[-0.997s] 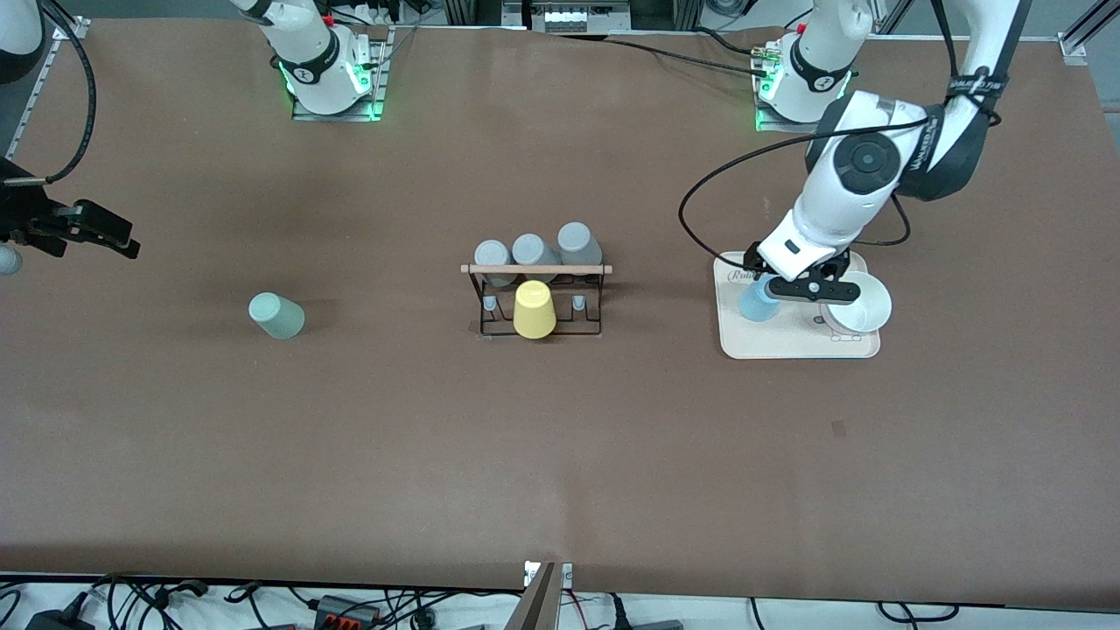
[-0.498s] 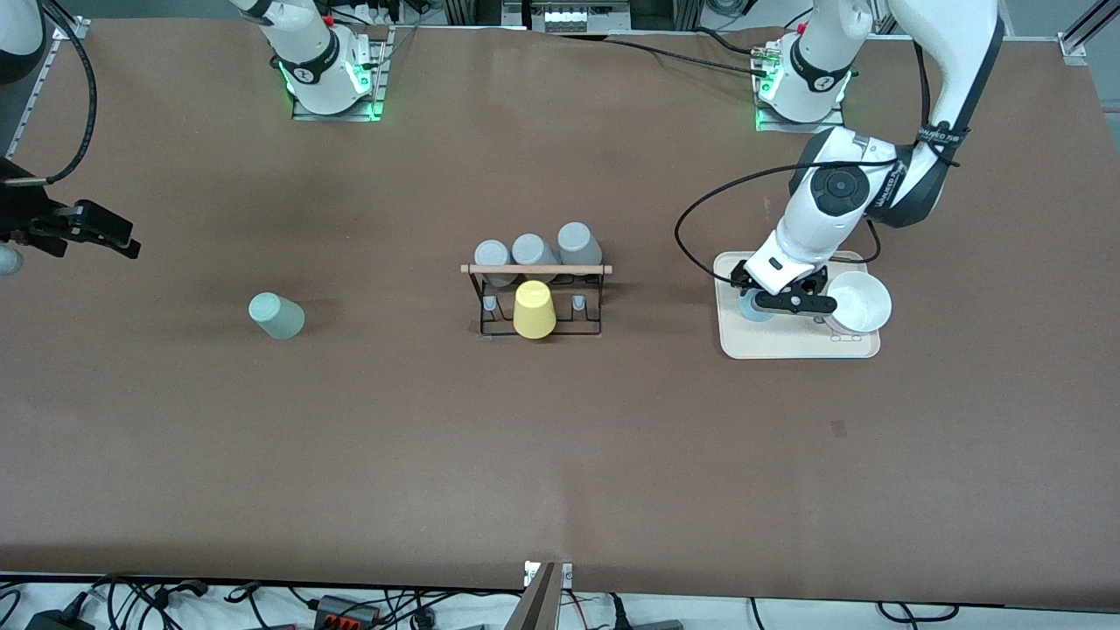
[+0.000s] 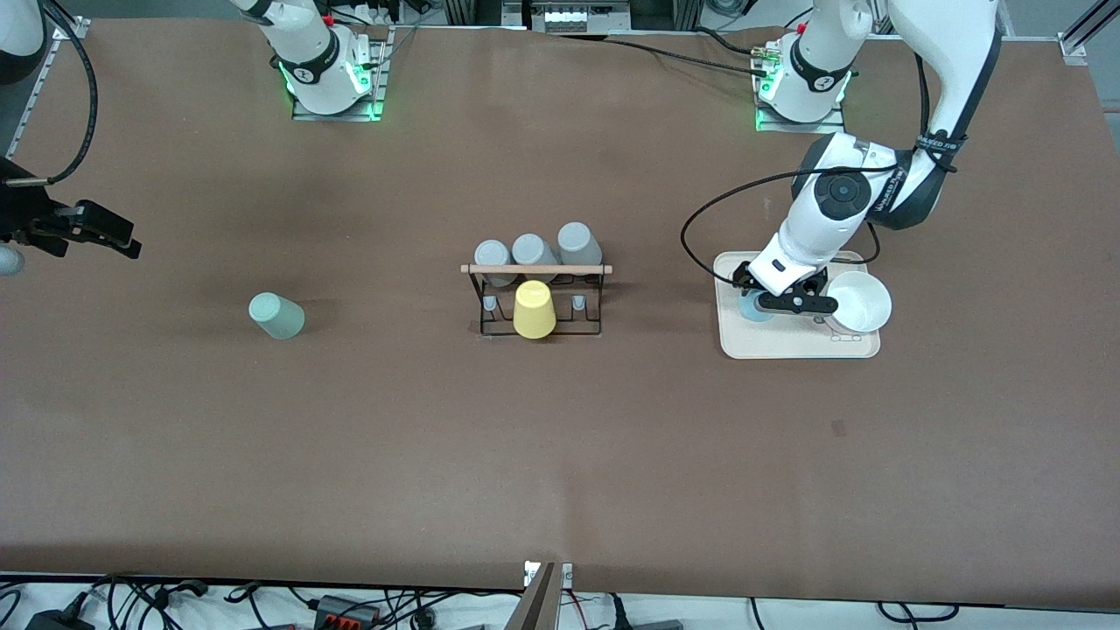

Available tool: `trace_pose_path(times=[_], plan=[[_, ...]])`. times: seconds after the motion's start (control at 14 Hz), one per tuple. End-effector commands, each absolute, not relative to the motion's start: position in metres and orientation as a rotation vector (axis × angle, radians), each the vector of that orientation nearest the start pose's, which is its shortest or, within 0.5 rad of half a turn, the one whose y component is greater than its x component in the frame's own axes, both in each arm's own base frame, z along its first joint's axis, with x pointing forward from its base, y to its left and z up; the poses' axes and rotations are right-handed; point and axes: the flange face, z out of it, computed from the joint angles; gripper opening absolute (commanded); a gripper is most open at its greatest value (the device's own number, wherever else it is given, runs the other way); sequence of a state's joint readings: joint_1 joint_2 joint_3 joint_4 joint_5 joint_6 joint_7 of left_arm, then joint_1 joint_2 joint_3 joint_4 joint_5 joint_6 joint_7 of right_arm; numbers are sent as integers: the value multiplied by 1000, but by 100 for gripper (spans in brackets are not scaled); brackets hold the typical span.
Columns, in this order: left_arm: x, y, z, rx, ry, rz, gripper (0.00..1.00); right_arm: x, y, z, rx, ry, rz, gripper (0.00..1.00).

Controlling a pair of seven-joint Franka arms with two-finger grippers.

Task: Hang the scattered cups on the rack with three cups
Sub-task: 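Close the left gripper on the light blue cup and lift it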

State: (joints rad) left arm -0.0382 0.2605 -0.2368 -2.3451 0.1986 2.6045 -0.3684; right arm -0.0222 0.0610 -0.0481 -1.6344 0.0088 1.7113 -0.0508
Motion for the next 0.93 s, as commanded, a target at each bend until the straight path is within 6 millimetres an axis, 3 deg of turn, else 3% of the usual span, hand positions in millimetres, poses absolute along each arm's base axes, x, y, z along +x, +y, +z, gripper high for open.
trace_pose_path(times=[0.0,0.21,0.28,0.36,0.5,0.64,0.85], plan=[[491,-138,213,-3115,106,-84,92,575,-38,574,-3135,11,-30,100],[494,-136,217,-3116,96,-100,45,576,-39,574,-3135,14,-32,100],[495,-136,220,-3116,89,-107,35,576,-38,574,-3135,12,-32,100],[496,-136,222,-3116,83,-117,30,576,-39,574,-3135,14,-32,100],[501,-137,236,-3113,84,-158,30,576,-39,574,-3135,14,-32,100],[512,-136,271,-3092,77,-208,30,576,-39,574,-3135,16,-32,100],[543,-142,323,-3016,55,-49,30,576,-40,573,-3136,16,-30,100]])
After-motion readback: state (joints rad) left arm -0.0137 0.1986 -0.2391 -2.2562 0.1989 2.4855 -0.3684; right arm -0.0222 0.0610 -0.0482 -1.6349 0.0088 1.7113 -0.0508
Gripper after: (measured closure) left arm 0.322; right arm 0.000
